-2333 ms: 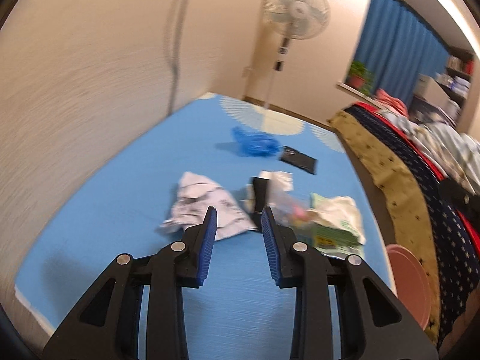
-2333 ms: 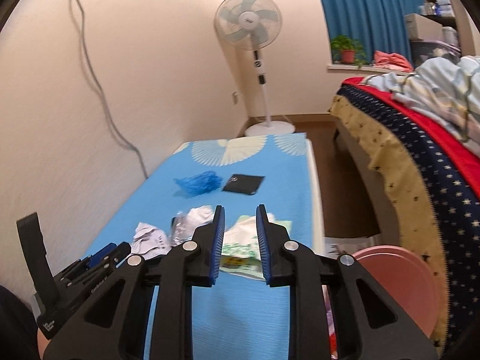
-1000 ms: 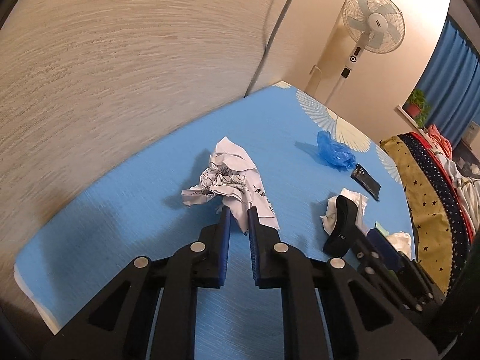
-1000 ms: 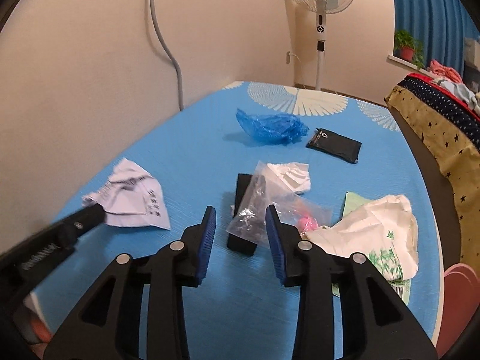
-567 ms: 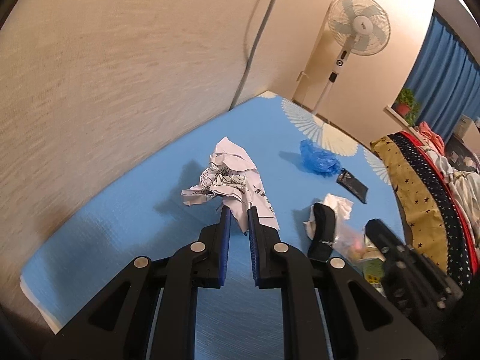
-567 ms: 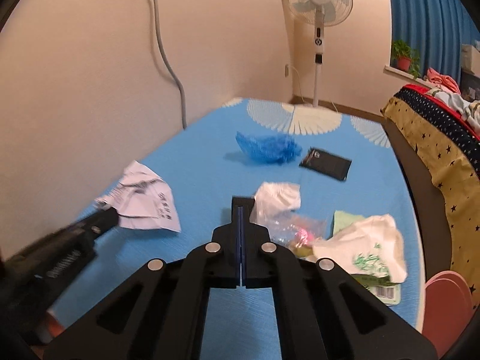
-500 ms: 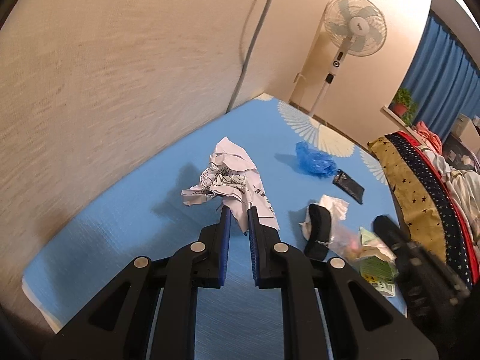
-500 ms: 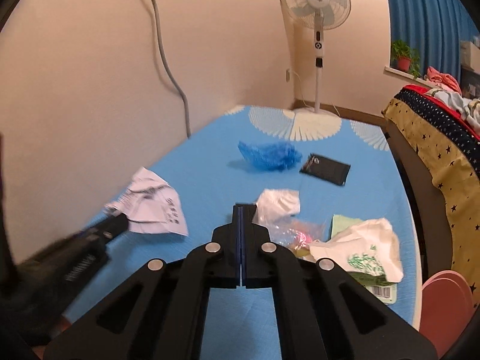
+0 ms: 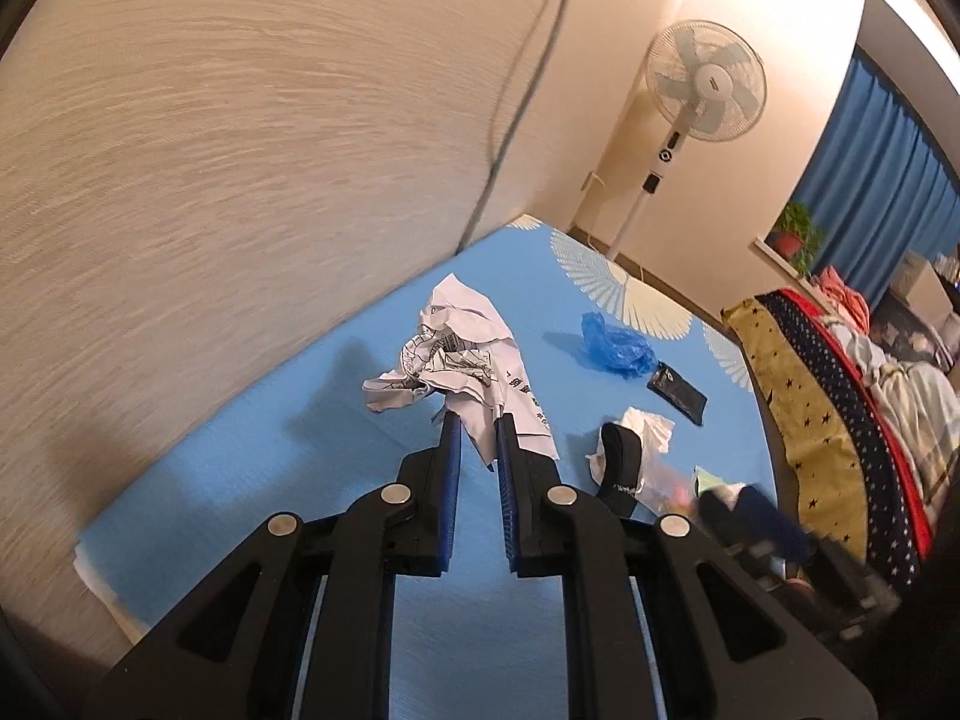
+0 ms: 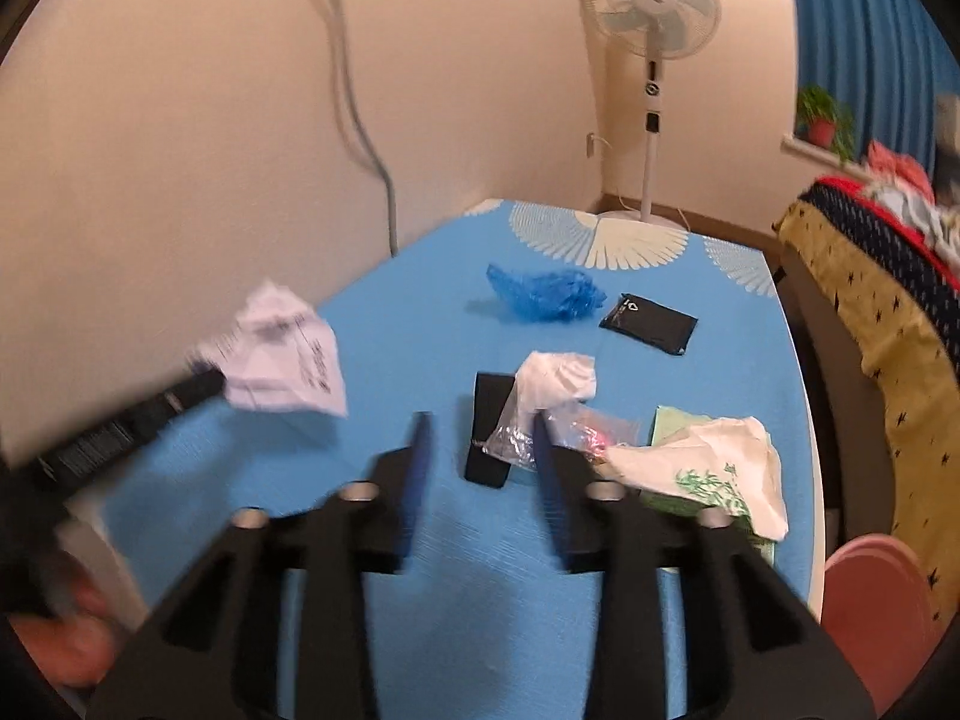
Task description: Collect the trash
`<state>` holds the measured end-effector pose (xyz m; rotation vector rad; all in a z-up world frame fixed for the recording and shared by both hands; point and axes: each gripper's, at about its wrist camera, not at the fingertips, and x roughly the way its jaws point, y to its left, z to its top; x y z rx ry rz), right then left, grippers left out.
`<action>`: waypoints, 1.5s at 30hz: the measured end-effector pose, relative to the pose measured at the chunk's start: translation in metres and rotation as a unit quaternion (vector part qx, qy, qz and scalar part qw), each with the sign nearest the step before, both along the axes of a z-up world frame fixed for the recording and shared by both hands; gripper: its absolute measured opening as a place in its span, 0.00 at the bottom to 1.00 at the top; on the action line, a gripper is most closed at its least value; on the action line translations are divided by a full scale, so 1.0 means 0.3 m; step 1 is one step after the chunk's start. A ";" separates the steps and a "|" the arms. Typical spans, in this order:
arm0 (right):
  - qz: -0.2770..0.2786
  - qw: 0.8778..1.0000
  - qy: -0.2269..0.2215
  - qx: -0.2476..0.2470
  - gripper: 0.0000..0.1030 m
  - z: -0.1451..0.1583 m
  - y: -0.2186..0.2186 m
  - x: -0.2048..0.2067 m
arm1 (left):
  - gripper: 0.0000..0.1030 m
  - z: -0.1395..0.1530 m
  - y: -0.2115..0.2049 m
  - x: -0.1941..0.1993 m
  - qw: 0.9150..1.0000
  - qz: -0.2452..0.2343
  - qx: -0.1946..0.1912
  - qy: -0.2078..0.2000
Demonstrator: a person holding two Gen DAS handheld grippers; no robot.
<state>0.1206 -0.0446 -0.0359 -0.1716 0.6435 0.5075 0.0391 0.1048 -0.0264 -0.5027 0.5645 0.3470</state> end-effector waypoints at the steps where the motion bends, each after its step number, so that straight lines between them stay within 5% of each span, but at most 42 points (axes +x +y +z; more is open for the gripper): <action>1: 0.002 1.000 -0.002 -0.015 0.38 -0.021 0.016 0.007 | 0.12 0.003 0.003 0.002 1.000 0.001 -0.002 -0.002; 13: -0.002 0.990 -0.023 -0.136 0.34 -0.152 0.112 0.089 | 0.12 0.000 0.012 0.018 1.000 0.009 -0.012 -0.004; 15: -0.001 0.989 -0.027 -0.144 0.09 -0.153 0.115 0.089 | 0.12 0.001 0.011 0.019 1.000 0.009 -0.011 -0.004; 16: -0.001 0.989 -0.029 -0.144 0.05 -0.149 0.114 0.089 | 0.12 0.002 0.011 0.018 1.000 0.009 -0.011 -0.004; 21: 0.003 0.992 -0.056 -0.117 0.00 -0.070 0.093 0.061 | 0.12 0.004 0.011 0.016 1.000 0.008 -0.009 -0.006; 37: 0.008 0.993 -0.031 0.112 0.00 0.296 -0.157 -0.043 | 0.12 0.050 -0.049 -0.023 0.999 -0.030 0.022 -0.020; 45: -0.006 0.991 -0.040 0.128 0.00 0.396 -0.273 -0.127 | 0.12 0.081 -0.124 -0.044 0.996 -0.076 0.043 -0.028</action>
